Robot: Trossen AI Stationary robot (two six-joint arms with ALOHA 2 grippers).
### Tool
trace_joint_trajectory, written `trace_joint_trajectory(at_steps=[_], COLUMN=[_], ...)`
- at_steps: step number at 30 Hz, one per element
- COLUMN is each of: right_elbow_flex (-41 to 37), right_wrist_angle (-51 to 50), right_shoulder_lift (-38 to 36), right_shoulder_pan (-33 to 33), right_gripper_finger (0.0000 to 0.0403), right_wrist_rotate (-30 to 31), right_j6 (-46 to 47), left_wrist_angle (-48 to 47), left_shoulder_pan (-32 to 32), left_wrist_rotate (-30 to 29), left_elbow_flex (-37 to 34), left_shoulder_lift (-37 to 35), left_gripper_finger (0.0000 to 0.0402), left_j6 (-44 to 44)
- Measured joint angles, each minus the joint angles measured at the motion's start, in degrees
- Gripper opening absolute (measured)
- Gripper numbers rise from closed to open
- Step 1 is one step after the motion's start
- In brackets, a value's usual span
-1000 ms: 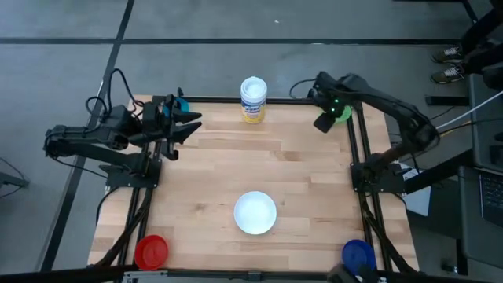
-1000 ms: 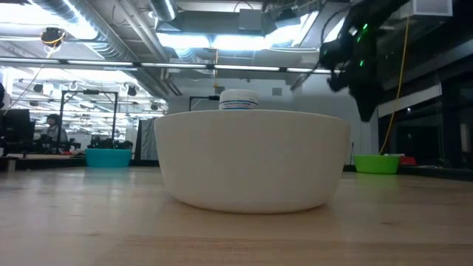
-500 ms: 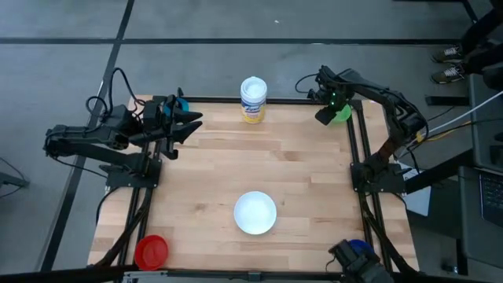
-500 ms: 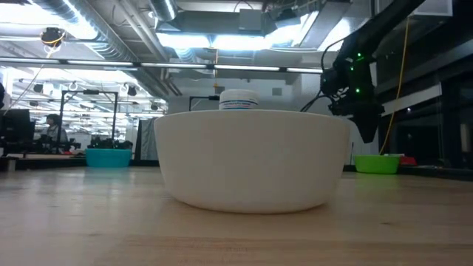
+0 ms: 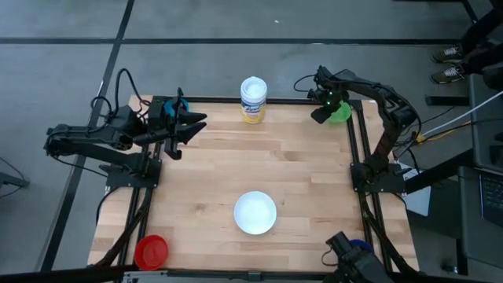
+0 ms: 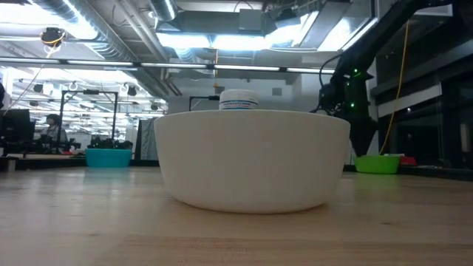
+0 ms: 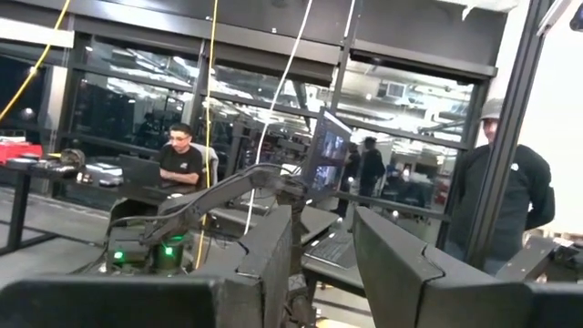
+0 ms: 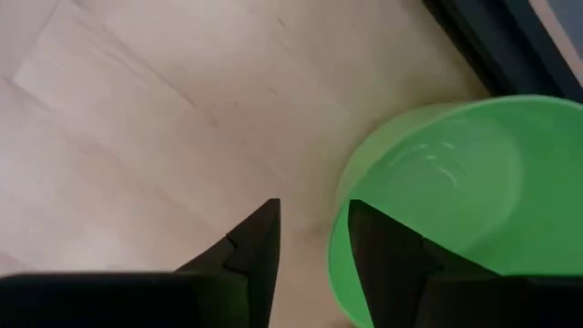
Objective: Nest bowls inside each other
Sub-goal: Stack the green bowl on the top of the white bowl
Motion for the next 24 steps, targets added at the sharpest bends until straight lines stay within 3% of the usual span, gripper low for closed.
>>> trace_joint_trajectory(at_steps=[5, 11, 14, 19, 24], right_elbow_flex=[0.00, 0.00, 0.00, 0.00, 0.00], right_wrist_angle=[0.29, -0.06, -1.04, -6.50, -9.01], right_shoulder_lift=[1.92, 3.26, 2.71, -3.27, -14.74], right_shoulder_pan=[-0.40, -0.38, 0.90, 8.91, 24.33], right_gripper_finger=[0.0105, 0.0015, 0.0009, 0.0005, 0.0003], right_wrist_rotate=[0.50, 3.65, 3.66, -2.50, -7.68], right_j6=[0.06, 0.38, 0.87, 1.50, 7.35], left_wrist_angle=[1.34, 1.47, 1.43, 1.38, 0.72], left_shoulder_pan=[0.00, 0.00, 0.00, 0.00, 0.00], left_wrist_rotate=[0.02, 0.02, 0.37, 1.24, 1.29], left_elbow_flex=[0.00, 0.00, 0.00, 0.00, 0.00], left_shoulder_lift=[-0.04, -0.04, -0.04, -0.04, -0.04], left_gripper_finger=[0.0116, 0.0116, 0.0116, 0.0116, 0.0116], left_j6=[-0.12, -0.15, -0.59, 0.53, 2.19])
